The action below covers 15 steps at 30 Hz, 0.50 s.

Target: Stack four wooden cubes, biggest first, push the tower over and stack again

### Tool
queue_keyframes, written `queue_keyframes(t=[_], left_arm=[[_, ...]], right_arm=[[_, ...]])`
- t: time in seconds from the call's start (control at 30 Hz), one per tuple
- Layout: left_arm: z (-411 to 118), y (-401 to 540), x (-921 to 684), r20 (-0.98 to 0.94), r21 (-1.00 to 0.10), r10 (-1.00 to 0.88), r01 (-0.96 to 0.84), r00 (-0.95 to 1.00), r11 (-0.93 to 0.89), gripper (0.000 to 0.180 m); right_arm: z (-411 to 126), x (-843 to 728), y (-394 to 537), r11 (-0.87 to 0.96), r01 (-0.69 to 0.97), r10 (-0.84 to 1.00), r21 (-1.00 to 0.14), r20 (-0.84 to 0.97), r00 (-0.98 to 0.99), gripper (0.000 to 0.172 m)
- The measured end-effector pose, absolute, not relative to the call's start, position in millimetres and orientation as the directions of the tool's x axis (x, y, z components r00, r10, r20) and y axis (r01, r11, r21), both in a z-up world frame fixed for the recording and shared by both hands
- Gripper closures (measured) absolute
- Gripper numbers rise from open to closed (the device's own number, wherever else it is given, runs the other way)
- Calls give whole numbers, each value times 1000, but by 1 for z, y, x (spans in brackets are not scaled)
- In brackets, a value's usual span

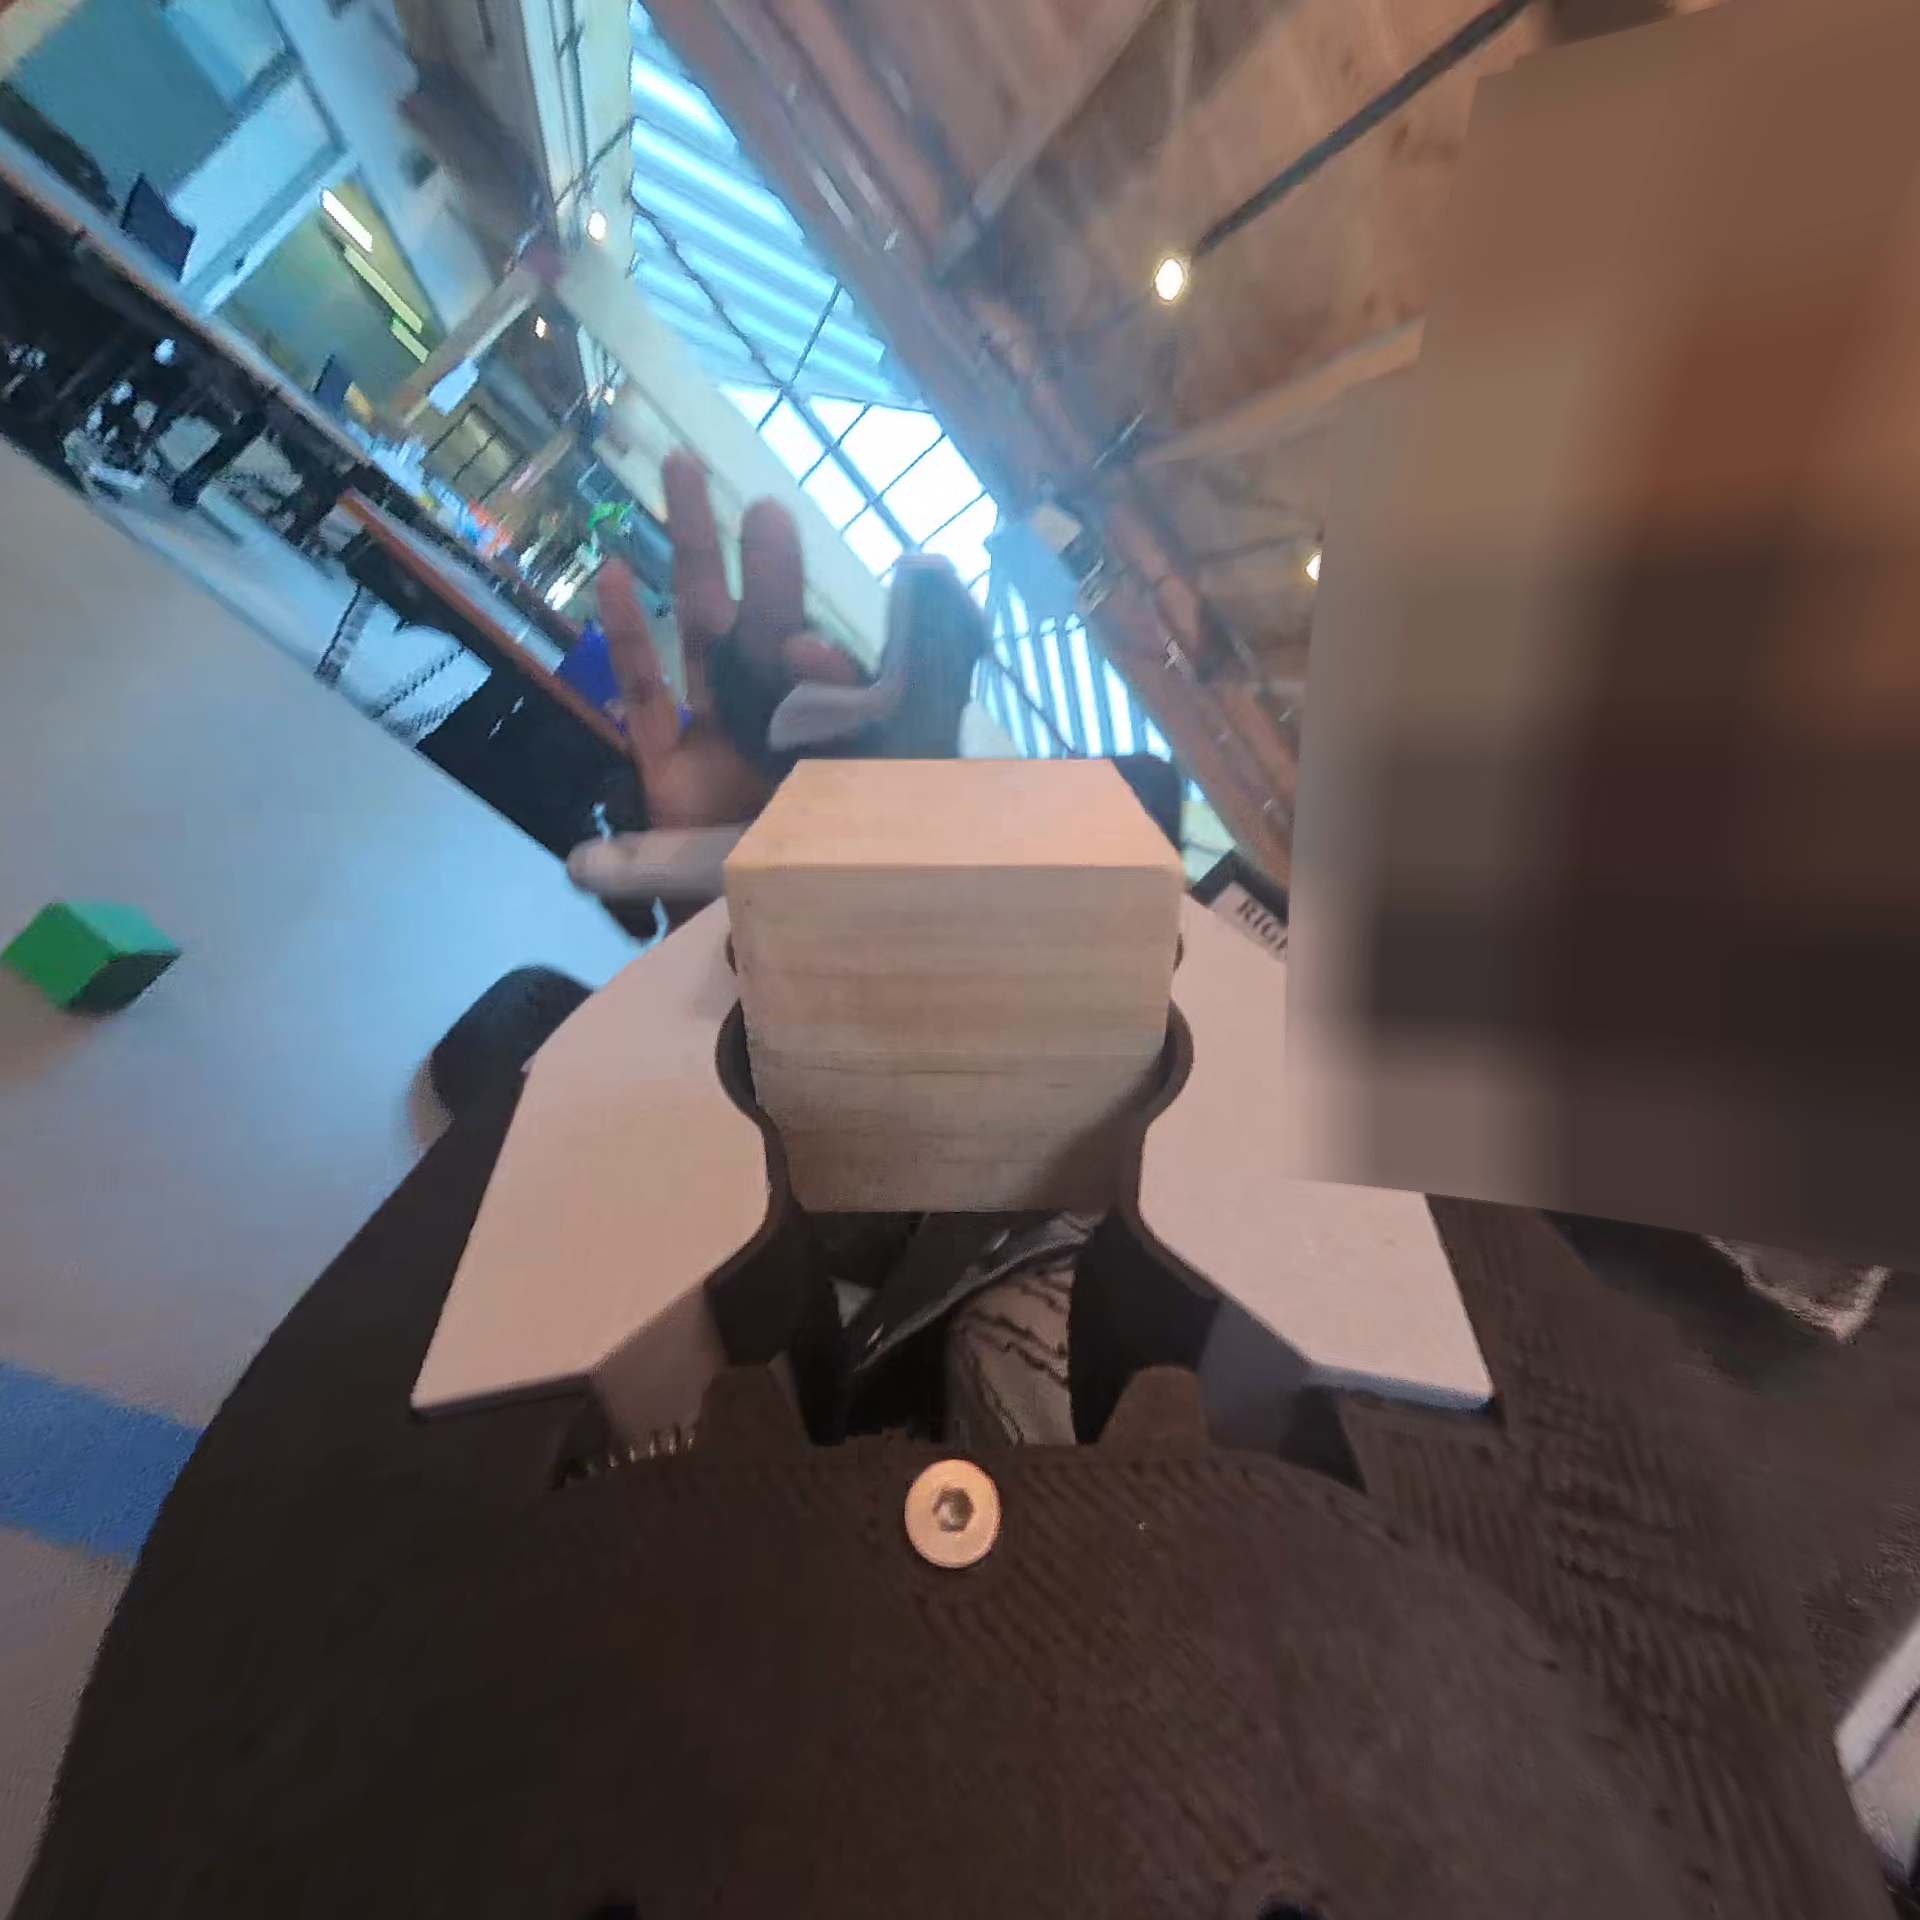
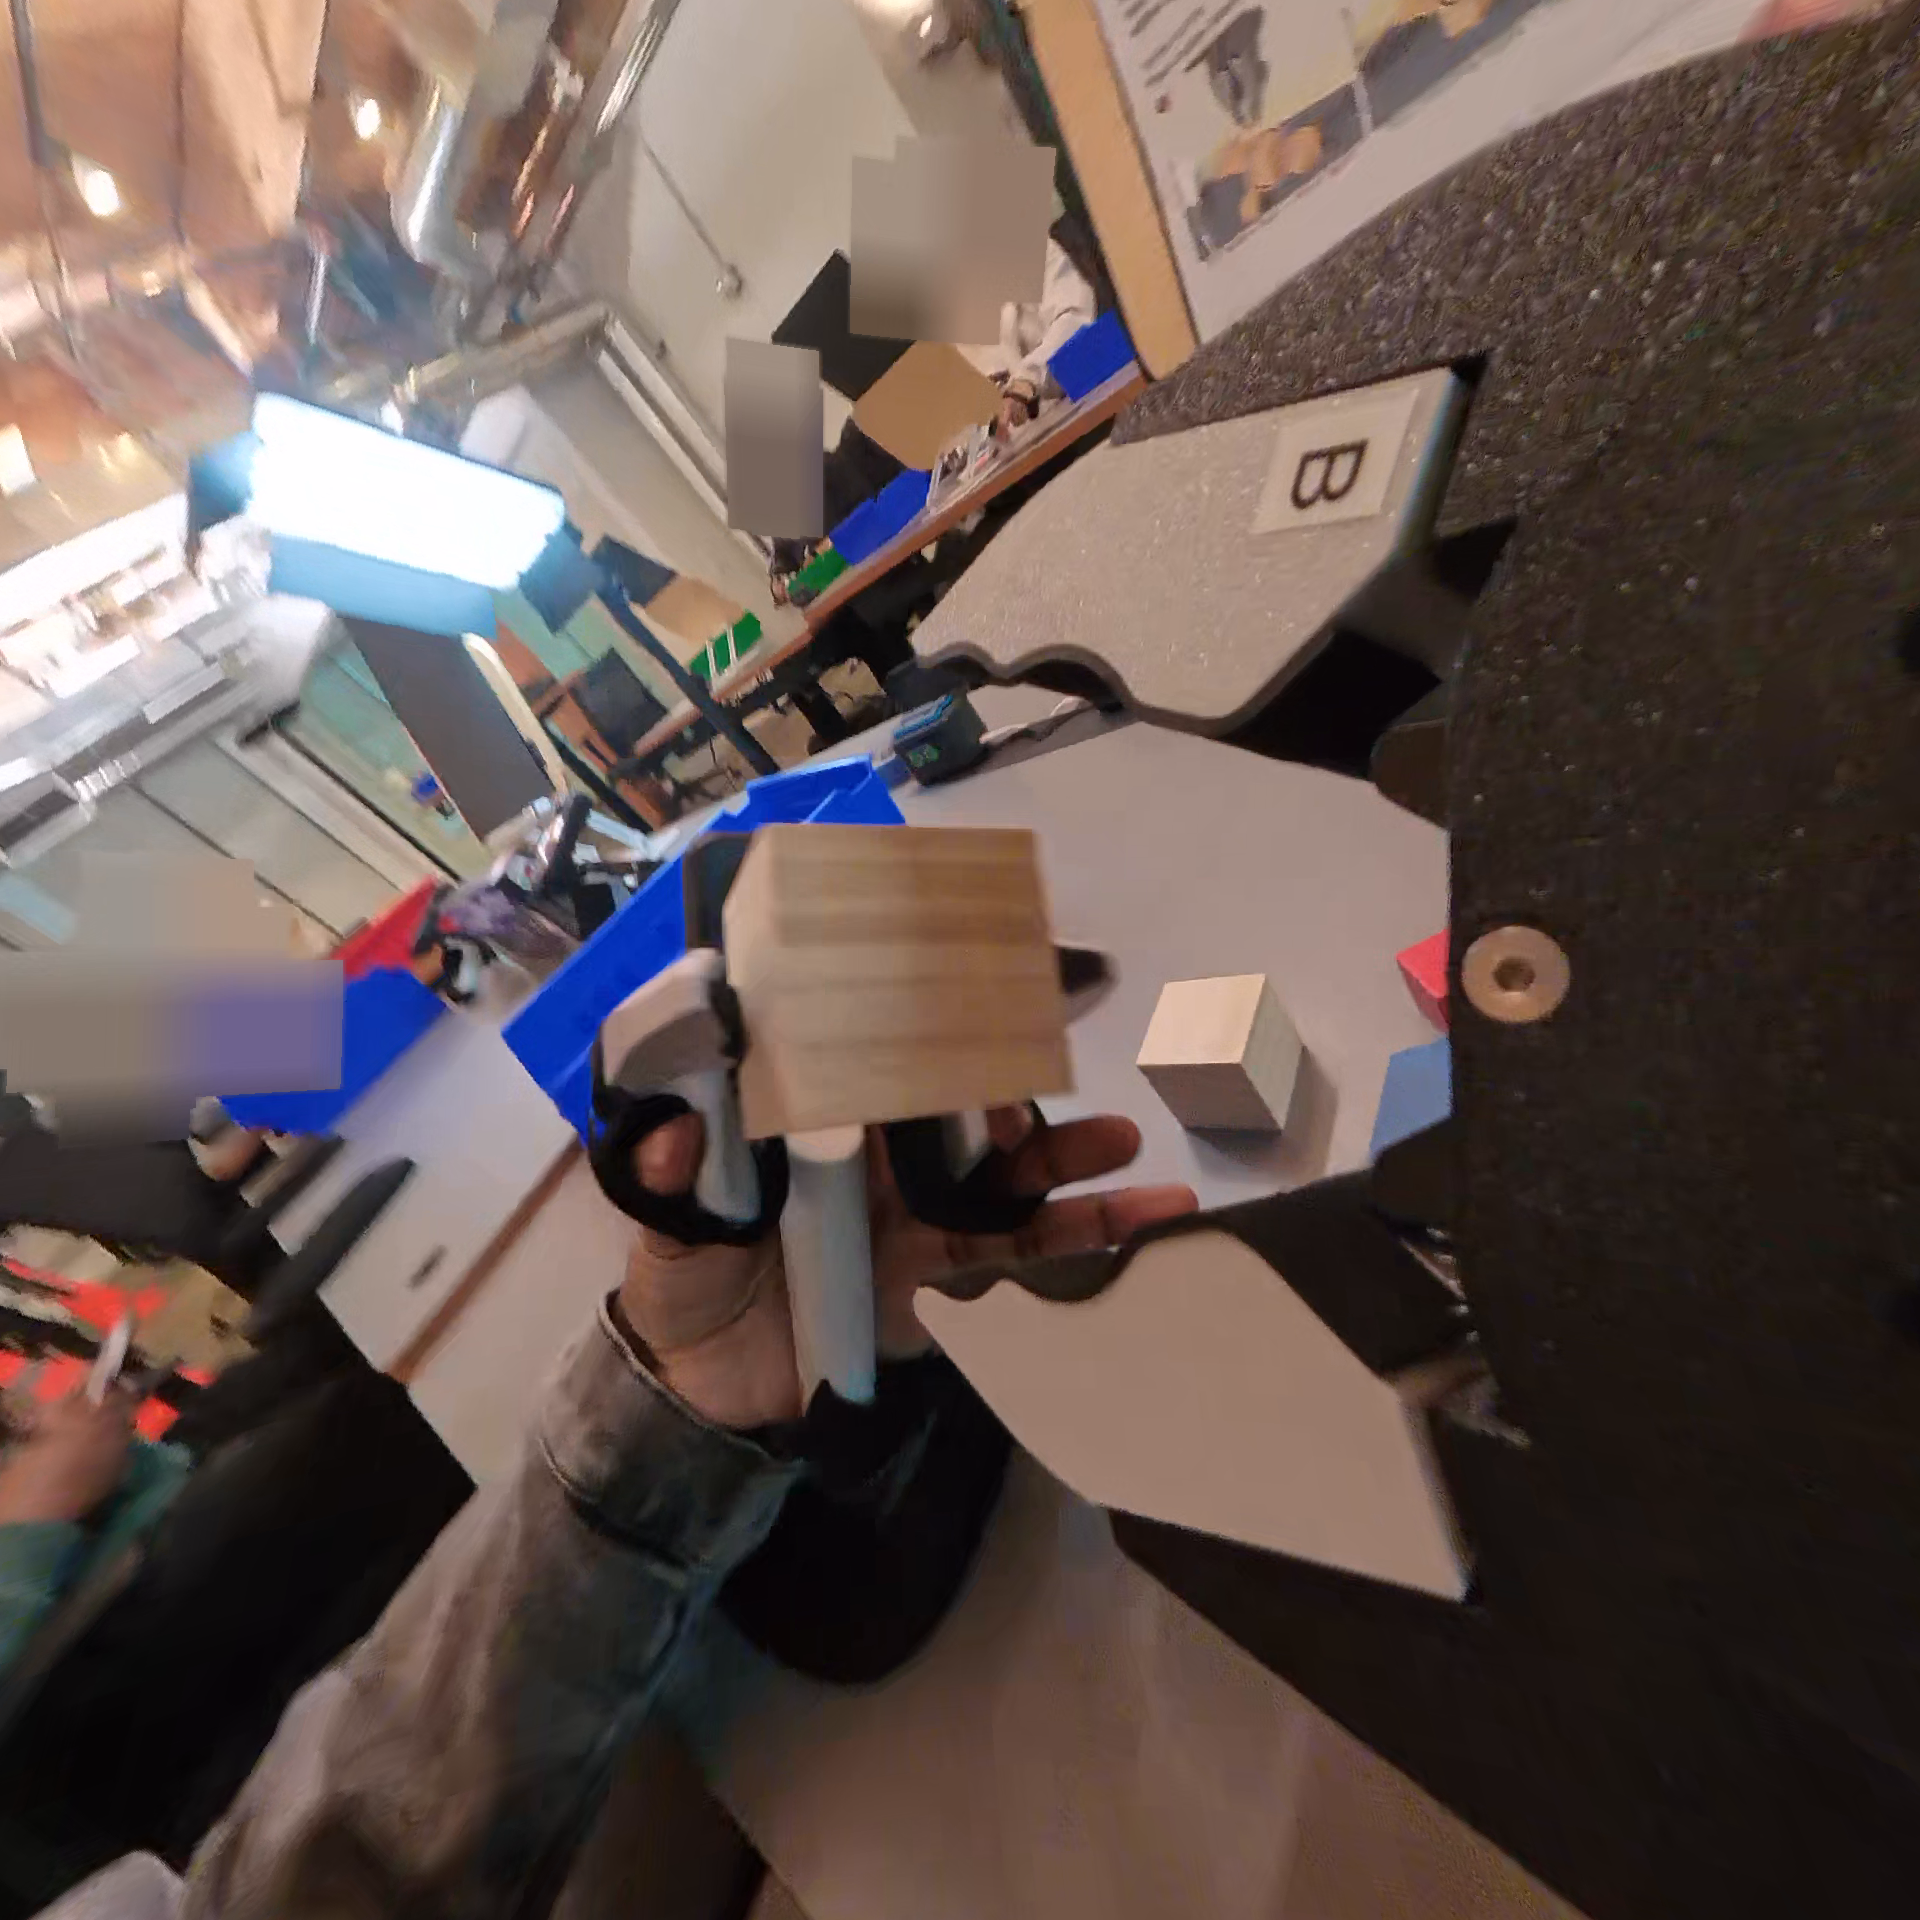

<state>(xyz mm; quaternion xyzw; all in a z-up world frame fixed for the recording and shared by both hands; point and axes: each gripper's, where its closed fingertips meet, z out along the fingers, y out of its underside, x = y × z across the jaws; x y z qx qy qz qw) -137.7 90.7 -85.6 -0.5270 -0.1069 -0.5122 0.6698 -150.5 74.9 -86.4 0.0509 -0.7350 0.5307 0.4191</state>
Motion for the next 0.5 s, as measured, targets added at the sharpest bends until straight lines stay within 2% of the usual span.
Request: queue_keyframes(t=[0.03,0.13,0.23,0.27,0.3,0.33,0.5], left_arm=[[-89,93,-133,690,-603,-568,791,449,-106,108],[-91,96,-123,702,-599,-579,784,416,-162,108],[-93,98,-117,701,-617,-571,765,428,-183,108],[-93,98,-119,700,-616,-571,767,429,-179,108],[-92,97,-121,701,-611,-571,773,427,-171,108],[-92,96,-122,700,-613,-570,772,430,-170,108],[-95,97,-115,700,-629,-570,749,430,-207,108]], right_arm=[[-86,-150,71,450,-526,334,-722,682,-651,70],[-89,-150,62,485,-529,261,-696,693,-672,79],[-98,-152,54,520,-545,203,-658,715,-669,79],[-101,-151,51,520,-550,187,-653,716,-673,83],[-103,-149,51,524,-549,181,-651,715,-675,97],[-103,-149,50,526,-549,186,-650,718,-671,101],[-107,-145,53,539,-522,193,-661,700,-688,102]])
